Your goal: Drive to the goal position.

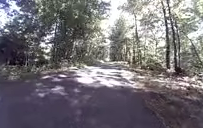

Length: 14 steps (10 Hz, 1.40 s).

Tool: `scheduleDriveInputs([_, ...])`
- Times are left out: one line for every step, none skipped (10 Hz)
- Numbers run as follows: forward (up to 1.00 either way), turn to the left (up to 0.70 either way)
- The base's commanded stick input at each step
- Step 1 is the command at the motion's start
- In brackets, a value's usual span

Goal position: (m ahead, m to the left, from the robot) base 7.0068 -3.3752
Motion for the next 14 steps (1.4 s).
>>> scheduleDriveInputs([0.45,0.00])
scheduleDriveInputs([0.45,0.00])
scheduleDriveInputs([0.45,0.00])
scheduleDriveInputs([0.45,0.00])
scheduleDriveInputs([0.45,0.00])
scheduleDriveInputs([0.45,0.00])
scheduleDriveInputs([0.45,0.00])
scheduleDriveInputs([0.45,0.00])
scheduleDriveInputs([0.45,0.00])
scheduleDriveInputs([0.45,0.00])
scheduleDriveInputs([0.45,0.00])
scheduleDriveInputs([0.45,0.00])
scheduleDriveInputs([0.45,0.00])
scheduleDriveInputs([0.45,0.00])
